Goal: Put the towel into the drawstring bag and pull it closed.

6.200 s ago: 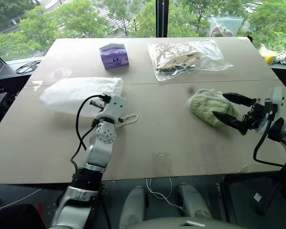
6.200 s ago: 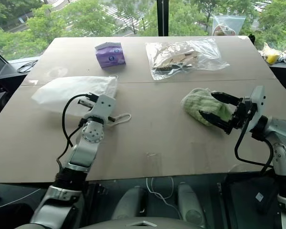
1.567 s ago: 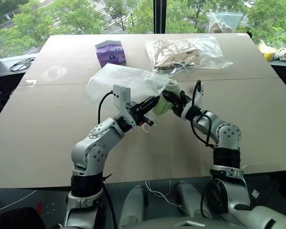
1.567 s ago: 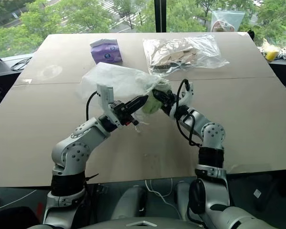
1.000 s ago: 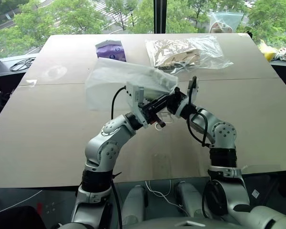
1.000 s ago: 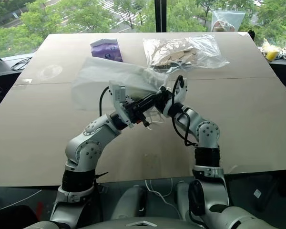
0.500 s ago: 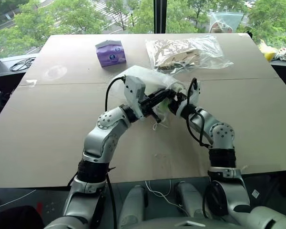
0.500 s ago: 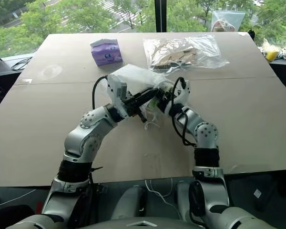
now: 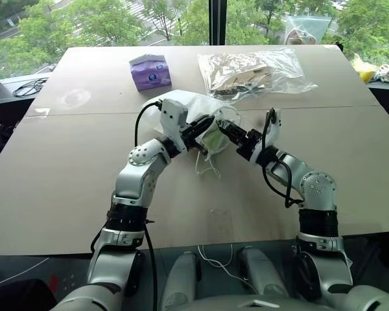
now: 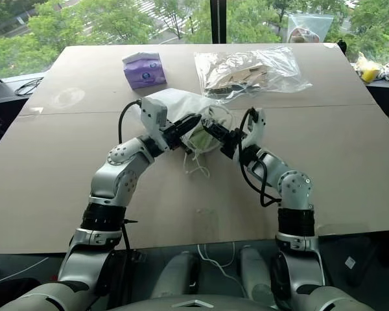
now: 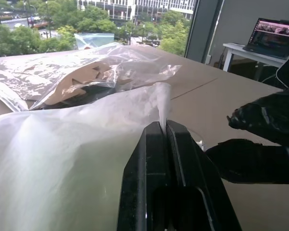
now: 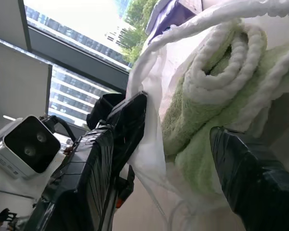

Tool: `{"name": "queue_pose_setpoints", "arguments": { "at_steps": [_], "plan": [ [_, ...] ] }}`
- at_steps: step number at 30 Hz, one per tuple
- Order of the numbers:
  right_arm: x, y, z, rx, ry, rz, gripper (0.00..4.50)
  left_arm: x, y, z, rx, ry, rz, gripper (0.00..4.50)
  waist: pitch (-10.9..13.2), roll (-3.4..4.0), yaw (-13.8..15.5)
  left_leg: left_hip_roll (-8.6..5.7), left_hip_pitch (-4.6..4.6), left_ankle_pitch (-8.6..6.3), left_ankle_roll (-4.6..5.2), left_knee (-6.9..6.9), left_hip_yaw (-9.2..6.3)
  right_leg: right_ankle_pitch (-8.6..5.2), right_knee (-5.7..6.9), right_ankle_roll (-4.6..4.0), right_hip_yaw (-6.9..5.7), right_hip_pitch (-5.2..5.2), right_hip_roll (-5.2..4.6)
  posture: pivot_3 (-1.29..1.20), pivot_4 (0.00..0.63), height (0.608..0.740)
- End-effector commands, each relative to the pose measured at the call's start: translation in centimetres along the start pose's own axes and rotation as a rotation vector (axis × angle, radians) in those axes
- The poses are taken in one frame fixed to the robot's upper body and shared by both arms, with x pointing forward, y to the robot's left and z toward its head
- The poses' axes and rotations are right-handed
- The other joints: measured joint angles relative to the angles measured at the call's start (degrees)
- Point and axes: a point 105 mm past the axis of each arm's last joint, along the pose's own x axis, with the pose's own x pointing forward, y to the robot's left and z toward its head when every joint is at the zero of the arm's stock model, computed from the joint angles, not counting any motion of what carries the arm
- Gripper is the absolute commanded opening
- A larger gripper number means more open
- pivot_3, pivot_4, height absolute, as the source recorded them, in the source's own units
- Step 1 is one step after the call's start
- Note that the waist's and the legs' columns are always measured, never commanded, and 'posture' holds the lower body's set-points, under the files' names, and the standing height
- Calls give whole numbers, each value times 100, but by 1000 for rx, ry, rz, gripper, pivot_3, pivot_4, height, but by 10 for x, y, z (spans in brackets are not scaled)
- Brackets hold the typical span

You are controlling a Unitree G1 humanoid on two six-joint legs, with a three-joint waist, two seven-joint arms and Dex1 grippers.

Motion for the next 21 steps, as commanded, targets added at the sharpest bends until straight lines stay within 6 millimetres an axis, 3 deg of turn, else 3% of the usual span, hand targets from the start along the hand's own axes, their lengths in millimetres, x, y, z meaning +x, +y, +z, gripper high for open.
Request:
{"name": "queue_pose_setpoints", "arguments": {
  "at_steps": [1, 3, 5, 7, 10, 12, 15, 21],
  "plan": [
    [-6, 6, 12, -110, -34, 13, 3390, 0, -3, 14, 22, -42, -25, 0, 0, 0, 3, 0, 0, 0, 0, 2, 1, 0, 0, 0, 1, 0, 0, 0, 150, 740],
    [-13, -12, 30, -267, -99, -83, 3390, -2, -2, 14, 29, -37, -31, 0, 0, 0, 12, 0, 0, 0, 0, 3, 1, 0, 0, 1, 0, 1, 0, 0, 150, 740],
    [-22, -24, 46, -603, -126, -164, 3390, -6, 3, 14, 37, -31, -22, 0, 0, 0, 43, -1, 0, 0, 0, 4, 2, -7, 0, 12, 1, 0, 0, 0, 150, 740],
    [-26, -30, 49, -893, -90, -184, 3390, -8, 6, 15, 47, -24, -20, 0, 0, 0, 47, -5, -1, 0, 0, 5, 5, -12, -1, 19, 1, 0, -3, 0, 150, 740],
    [-25, -42, 61, -1102, -82, -236, 3390, -9, 9, 16, 59, -18, -24, 0, 0, 0, -12, -2, 5, 0, 0, 2, 11, -11, -1, 19, 7, -1, -1, 0, 150, 740],
    [-23, -51, 69, -1162, -85, -280, 3390, -8, 9, 17, 61, -19, -26, 0, 0, -1, -23, 2, 9, 0, 0, -1, 10, -10, 4, 16, 8, -2, 4, 0, 150, 740],
    [-14, -56, 61, -1224, -21, -251, 3390, -6, 8, 18, 62, -21, -28, 0, 0, -1, 7, 0, 8, 1, 0, 7, 9, -6, 11, 11, 8, -1, 3, 0, 150, 740],
    [0, -85, 60, -1298, 57, -358, 3390, -6, 8, 19, 62, -26, -17, 0, 0, -1, 40, -3, 4, 0, -1, 12, 11, 2, 9, -1, 11, -1, -1, 0, 150, 740]
  ]
}}
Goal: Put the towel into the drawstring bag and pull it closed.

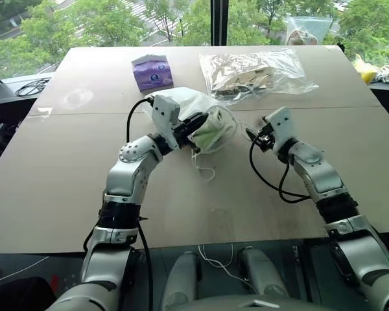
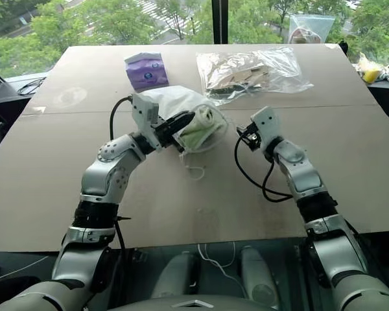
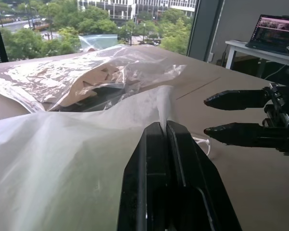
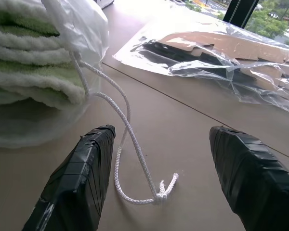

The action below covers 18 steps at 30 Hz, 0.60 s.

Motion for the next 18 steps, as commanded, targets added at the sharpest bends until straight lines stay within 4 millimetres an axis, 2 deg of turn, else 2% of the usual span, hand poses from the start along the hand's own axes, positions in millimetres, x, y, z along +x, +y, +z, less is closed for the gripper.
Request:
{"name": "queue_pose_setpoints", "arguments": {
  "at_steps": [1, 2, 3, 5, 7, 8, 10, 15, 17, 18],
  "plan": [
    [13, -6, -5, -58, 20, -29, 3390, 0, 1, 13, 32, -40, 3, 0, 0, 0, 19, 0, -1, 0, 0, -1, 1, 0, 0, 0, 0, 0, -1, 0, 150, 740],
    [15, -7, -7, -50, 23, -37, 3390, 0, 2, 13, 33, -40, 6, 0, 0, 0, 18, -1, -1, 0, 0, -1, 1, 0, 0, -1, 0, 0, -1, 0, 150, 740],
    [17, -13, -8, -48, 24, -73, 2983, 0, 2, 14, 34, -41, 9, 0, 0, 0, 17, -1, -1, 0, 0, -1, 2, 1, 0, -1, 1, 0, -1, 0, 150, 740],
    [19, -25, -2, -21, -7, -139, 2480, -1, 3, 14, 35, -41, 12, 0, 0, 0, 14, -1, 0, 0, 0, -1, 2, 1, 0, -1, 1, 0, -2, 0, 150, 740],
    [19, -35, 10, 42, -70, -195, 1444, -2, 3, 13, 33, -39, 21, 0, 0, 0, 14, -1, 0, 0, 0, -1, 1, 1, 3, -1, 2, 0, -2, 0, 150, 740],
    [18, -37, 16, 47, -97, -205, 1096, -3, 4, 12, 31, -34, 28, 0, 0, 0, 14, -1, 0, 0, 0, -1, 1, 1, 4, -1, 2, 0, -2, 0, 150, 740],
    [16, -39, 22, 51, -132, -218, 17, -4, 8, 7, 32, -9, 56, 0, 0, 0, 13, -1, 1, 0, 0, -1, 1, 1, 6, -2, 2, 0, -2, 0, 150, 740],
    [8, -37, 36, 44, -185, -223, 17, -3, 21, -7, 3, 67, 139, 0, 0, 1, 11, -1, 3, 0, 0, -1, -1, 1, 12, -2, 2, 0, -2, 0, 150, 740],
    [6, -33, 45, 38, -209, -214, 17, -5, 25, 0, -33, 21, 153, 0, 1, 1, 3, -1, 4, 0, 0, 0, -1, 1, 18, -2, 2, -1, -1, 0, 150, 740],
    [5, -32, 49, 27, -220, -211, 0, -6, 24, 4, -55, 0, 146, 276, 1, 1, 0, -1, 4, 0, 0, 2, -1, 1, 22, -2, 2, -2, -1, 0, 150, 740]
  ]
}}
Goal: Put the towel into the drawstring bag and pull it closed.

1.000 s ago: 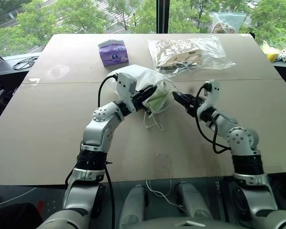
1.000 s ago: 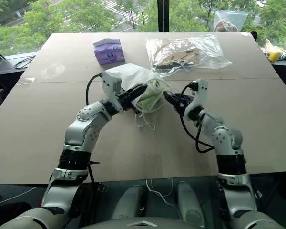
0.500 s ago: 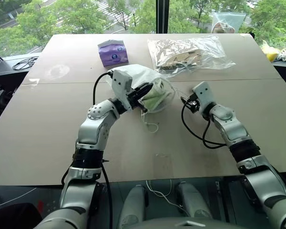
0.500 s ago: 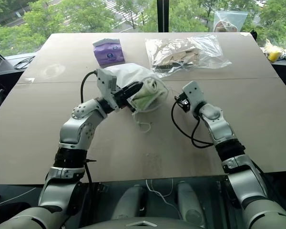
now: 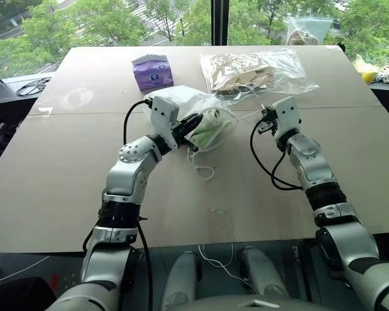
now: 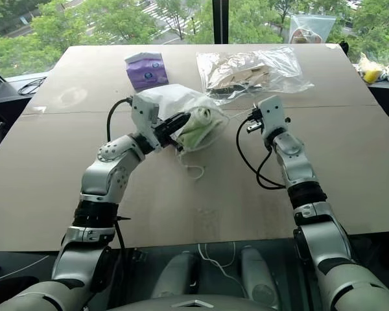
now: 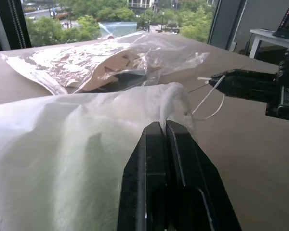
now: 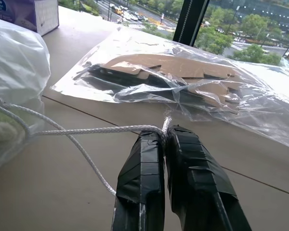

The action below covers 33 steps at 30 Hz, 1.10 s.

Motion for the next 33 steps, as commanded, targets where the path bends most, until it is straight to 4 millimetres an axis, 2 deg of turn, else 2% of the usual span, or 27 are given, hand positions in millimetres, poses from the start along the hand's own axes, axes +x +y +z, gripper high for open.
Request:
{"name": "queue_pose_setpoints", "arguments": {
  "at_steps": [1, 2, 5, 6, 7, 13, 16, 18, 19, 21, 24, 27, 33],
  "plan": [
    [-2, -1, 36, -29, -112, -6, 0, -6, 5, 24, -24, -92, 5, 601, 0, 0, -8, 0, 0, 0, 0, 2, 0, 0, 3, 0, 0, -1, 0, 0, 150, 740],
    [-3, 0, 39, -40, -119, -5, 0, -7, 5, 24, -17, -86, 8, 808, 0, 0, -11, 0, 0, 0, 0, 5, 0, 0, 7, 0, 0, -1, 0, 0, 150, 740],
    [-3, 4, 47, -36, -131, -5, 0, -14, 12, 25, -26, -85, 49, 2106, 0, 0, -7, 0, 2, 0, 0, 12, -2, -1, 17, 0, 0, -1, 1, 0, 150, 740],
    [-3, 5, 49, -40, -135, -1, 0, -18, 13, 28, -46, -99, 49, 2360, 0, 0, -10, 0, 2, 0, 0, 14, -2, -1, 18, 0, 0, -1, 1, 0, 150, 740],
    [-3, 7, 51, -48, -137, 2, 0, -23, 14, 31, -65, -112, 46, 3033, 0, 0, -22, 0, 2, 0, 0, 19, -1, -1, 22, 0, 0, -1, 1, 0, 150, 740],
    [-1, 15, 53, -58, -139, 25, 0, -57, 22, 26, -180, -103, 36, 3033, 0, 0, -43, 1, 3, 0, 0, 20, -1, -1, 27, -1, 1, -3, 1, 0, 150, 740],
    [0, 19, 53, -49, -139, 39, 0, -69, 5, 16, -202, -34, -57, 3033, 0, 0, -50, 1, 3, 0, 0, 21, 0, -2, 29, -1, 1, -4, 1, 0, 150, 740],
    [1, 21, 53, -43, -141, 41, 0, -74, -9, -1, -164, 59, -105, 3033, 0, 0, -47, 1, 2, 0, 0, 21, -1, -2, 29, -2, 1, -4, 1, 0, 150, 740],
    [2, 22, 54, -42, -142, 44, 0, -76, -13, -16, -129, 121, -106, 3033, 0, 0, -41, 0, 3, 0, 0, 21, 0, -2, 29, -2, 2, -4, 0, 0, 150, 740],
    [3, 24, 54, -37, -144, 47, 0, -77, -10, -37, -90, 181, -54, 3033, 0, 1, -25, 0, 4, 0, 0, 21, 0, -2, 30, -2, 2, -3, 0, 0, 150, 740],
    [3, 26, 54, -28, -144, 49, 0, -73, -1, -56, -103, 190, 12, 3033, 0, 1, -17, 0, 5, 1, -1, 26, 1, -2, 32, -2, 2, -3, 0, 0, 150, 740],
    [3, 28, 53, -26, -140, 52, 0, -70, -1, -82, -59, 233, 13, 3033, 0, 1, -16, 0, 9, 1, -1, 28, 2, -2, 38, -1, 2, -3, 1, 0, 150, 740],
    [-1, 24, 51, -30, -133, 42, 0, -56, 12, -79, -157, 140, 50, 3033, -3, 4, 23, 0, 12, 1, -1, 37, 3, -2, 47, -1, 2, -1, 1, 0, 150, 740]
  ]
}}
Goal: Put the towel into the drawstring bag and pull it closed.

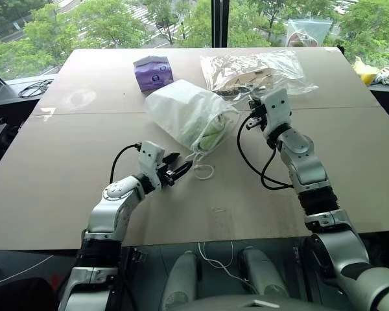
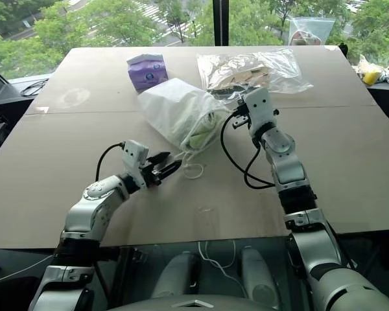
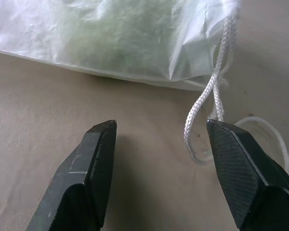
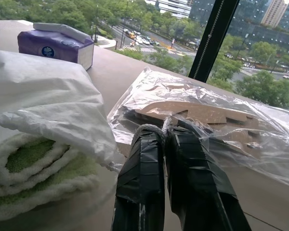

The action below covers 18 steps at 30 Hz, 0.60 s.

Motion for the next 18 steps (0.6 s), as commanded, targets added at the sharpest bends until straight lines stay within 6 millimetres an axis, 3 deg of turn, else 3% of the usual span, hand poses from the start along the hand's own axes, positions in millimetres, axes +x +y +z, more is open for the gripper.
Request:
{"name": "queue_pose_setpoints", "arguments": {
  "at_steps": [1, 10, 14, 17, 18],
  "plan": [
    [-3, -7, 15, -16, -52, -19, 0, 0, 12, -2, -3, 5, 29, 3033, 0, 0, -3, 0, -1, 0, 0, 2, -1, 0, 0, 1, 0, 0, 1, 0, 150, 740],
    [-5, -14, 16, -13, -56, -52, 0, 10, 11, -1, 154, 37, 40, 3033, -1, 2, -13, 0, 7, 1, 1, 2, -1, 0, 7, 1, 1, 2, 1, 0, 150, 740],
    [-7, -15, 14, -15, -50, -58, 0, 11, 20, 8, 318, 22, 184, 1677, -1, 2, -12, 0, 4, 1, 1, 2, -1, 0, 6, 1, 1, 2, 1, 0, 150, 740],
    [-8, -15, 14, -13, -49, -62, 0, 7, 34, 24, 438, -40, 378, 243, -1, 2, -13, 0, 3, 1, 1, 2, -1, 0, 5, 0, 1, 1, 0, 0, 150, 740],
    [-8, -15, 14, -13, -49, -62, 0, 5, 39, 28, 452, -55, 445, 43, -1, 2, -14, 0, 2, 1, 1, 2, -2, 0, 5, 0, 1, 1, 0, 0, 150, 740]
  ]
}}
